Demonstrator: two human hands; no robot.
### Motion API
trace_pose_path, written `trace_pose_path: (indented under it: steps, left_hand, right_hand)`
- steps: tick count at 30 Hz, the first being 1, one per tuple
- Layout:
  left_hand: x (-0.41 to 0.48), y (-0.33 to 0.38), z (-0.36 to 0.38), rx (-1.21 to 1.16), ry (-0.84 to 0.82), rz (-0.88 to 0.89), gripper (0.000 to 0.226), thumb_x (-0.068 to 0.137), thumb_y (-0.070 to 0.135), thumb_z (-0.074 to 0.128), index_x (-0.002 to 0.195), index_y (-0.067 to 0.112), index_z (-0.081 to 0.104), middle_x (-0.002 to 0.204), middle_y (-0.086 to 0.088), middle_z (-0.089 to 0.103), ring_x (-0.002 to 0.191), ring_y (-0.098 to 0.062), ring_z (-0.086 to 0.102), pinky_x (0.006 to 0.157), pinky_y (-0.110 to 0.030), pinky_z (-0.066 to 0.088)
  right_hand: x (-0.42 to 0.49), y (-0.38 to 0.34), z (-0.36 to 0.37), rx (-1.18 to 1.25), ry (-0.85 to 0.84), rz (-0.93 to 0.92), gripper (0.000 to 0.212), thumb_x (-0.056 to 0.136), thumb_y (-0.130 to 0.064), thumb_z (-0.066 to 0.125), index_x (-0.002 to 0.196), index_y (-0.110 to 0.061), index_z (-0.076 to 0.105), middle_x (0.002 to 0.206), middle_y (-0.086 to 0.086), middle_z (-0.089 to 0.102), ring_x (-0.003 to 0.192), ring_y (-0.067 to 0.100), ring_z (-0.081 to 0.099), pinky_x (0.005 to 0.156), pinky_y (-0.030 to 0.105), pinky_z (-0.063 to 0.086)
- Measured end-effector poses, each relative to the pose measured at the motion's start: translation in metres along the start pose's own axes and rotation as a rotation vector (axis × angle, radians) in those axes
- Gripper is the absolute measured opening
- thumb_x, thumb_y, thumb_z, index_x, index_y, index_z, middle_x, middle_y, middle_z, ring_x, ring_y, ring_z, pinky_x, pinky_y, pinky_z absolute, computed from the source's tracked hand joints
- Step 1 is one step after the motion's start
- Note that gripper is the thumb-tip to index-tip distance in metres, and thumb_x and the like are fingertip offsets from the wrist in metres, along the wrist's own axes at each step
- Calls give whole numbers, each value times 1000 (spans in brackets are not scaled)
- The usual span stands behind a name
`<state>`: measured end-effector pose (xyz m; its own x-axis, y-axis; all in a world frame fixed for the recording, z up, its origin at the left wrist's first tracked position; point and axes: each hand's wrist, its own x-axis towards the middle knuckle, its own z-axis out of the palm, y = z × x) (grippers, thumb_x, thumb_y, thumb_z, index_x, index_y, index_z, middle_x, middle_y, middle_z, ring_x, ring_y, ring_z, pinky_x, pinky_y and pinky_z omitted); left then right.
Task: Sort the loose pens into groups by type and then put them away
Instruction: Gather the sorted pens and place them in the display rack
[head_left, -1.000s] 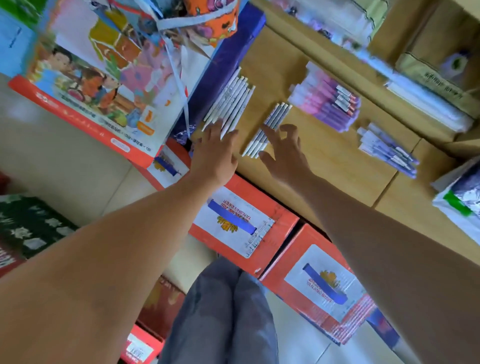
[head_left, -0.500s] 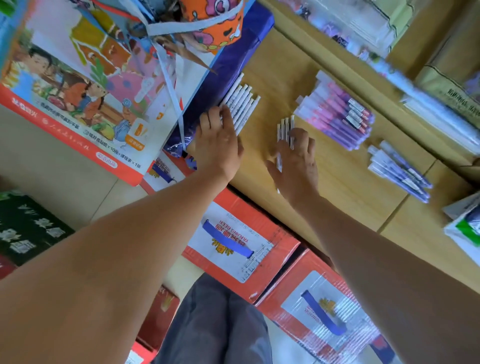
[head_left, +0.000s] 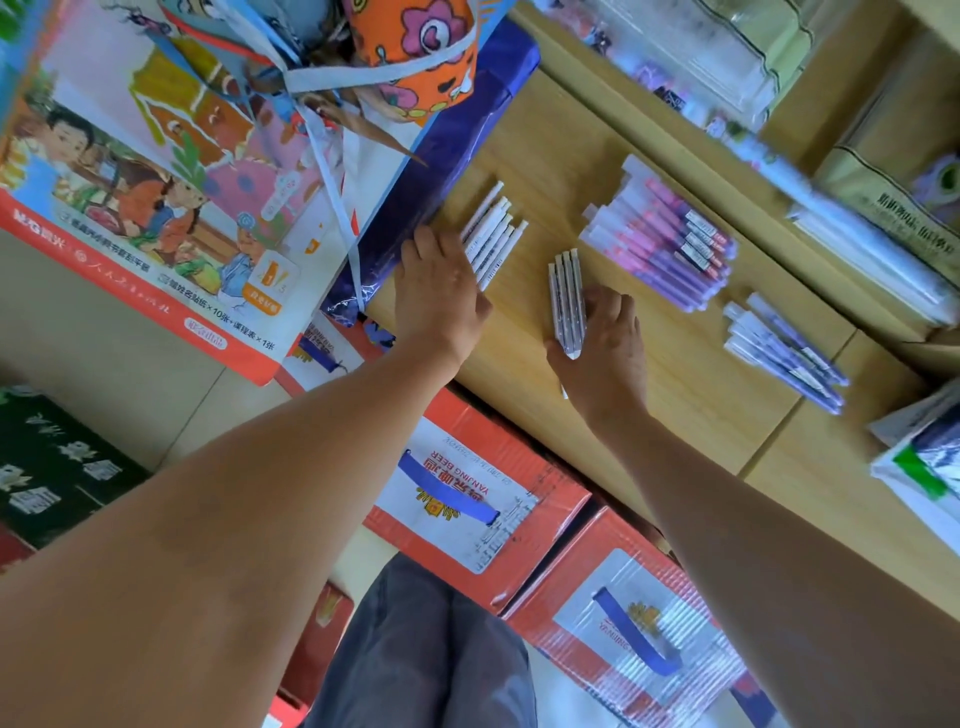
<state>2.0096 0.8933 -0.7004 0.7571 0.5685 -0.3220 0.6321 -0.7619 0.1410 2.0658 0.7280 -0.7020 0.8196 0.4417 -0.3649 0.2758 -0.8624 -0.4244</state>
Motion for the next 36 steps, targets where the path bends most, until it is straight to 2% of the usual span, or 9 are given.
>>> trace_pose_path:
  steps: [4,10,14,18,22,27,29,32,36]
  left_hand:
    - [0,8,1,43,-99,16,55,85,31,61,122,-2,39,119,-17,49,105,-29,53,87,-33,45]
    - [5,17,5,101,-183,-25,57,87,35,63,124,-1,41,119,-17,49,103,-26,56,75,-31,46]
    - [2,18,4,101,-161,-4,51,90,32,59,126,-1,42,121,-18,50,106,-27,58,79,-34,50]
    - [0,17,6,151,-135,30,44,93,31,55,122,0,45,115,-16,53,99,-27,60,70,-33,47]
    - [-5,14,12,262,-97,91,27,97,18,47,118,1,46,109,-14,56,89,-24,61,62,-32,38]
    - [-6,14,10,209,-95,107,28,98,18,47,119,-2,46,111,-16,54,93,-26,61,63,-31,40]
    - [-7,13,6,127,-99,100,34,97,20,47,121,-3,45,115,-18,55,98,-28,61,67,-31,43]
    - [-11,12,-4,-52,-136,80,34,98,22,47,120,-3,43,112,-18,59,97,-30,61,68,-30,42]
    - [-22,28,-24,-230,-292,74,28,98,21,44,116,0,40,100,-17,61,77,-29,53,64,-35,38]
  right_hand:
    - [1,0,-3,-42,-63,81,59,77,-24,71,124,-7,40,118,9,46,104,23,49,83,27,41]
    - [2,0,-6,-288,-149,112,74,78,-33,72,130,1,32,120,15,45,107,27,50,83,35,50]
    - [-3,8,-7,-389,-146,82,56,89,-27,61,128,2,33,120,15,45,110,27,52,80,33,51]
    - [-7,16,-6,-429,-126,55,41,94,-22,51,124,1,35,117,15,46,106,24,54,75,31,53]
    - [-6,19,-3,-441,-119,63,38,95,-19,50,124,1,36,116,14,47,104,24,54,73,31,53]
    - [-8,25,-4,-484,-139,15,35,99,-15,47,127,1,35,116,15,46,99,24,60,69,30,52]
    - [-8,24,-9,-396,-152,43,30,98,-13,46,124,0,38,114,15,48,96,28,60,67,33,47]
    - [-8,28,-19,-137,-199,108,24,98,-17,43,117,-2,43,102,14,54,85,32,57,64,37,39]
    - [-18,33,-36,386,-271,309,12,98,-14,41,106,-7,47,80,10,62,70,29,65,64,37,51]
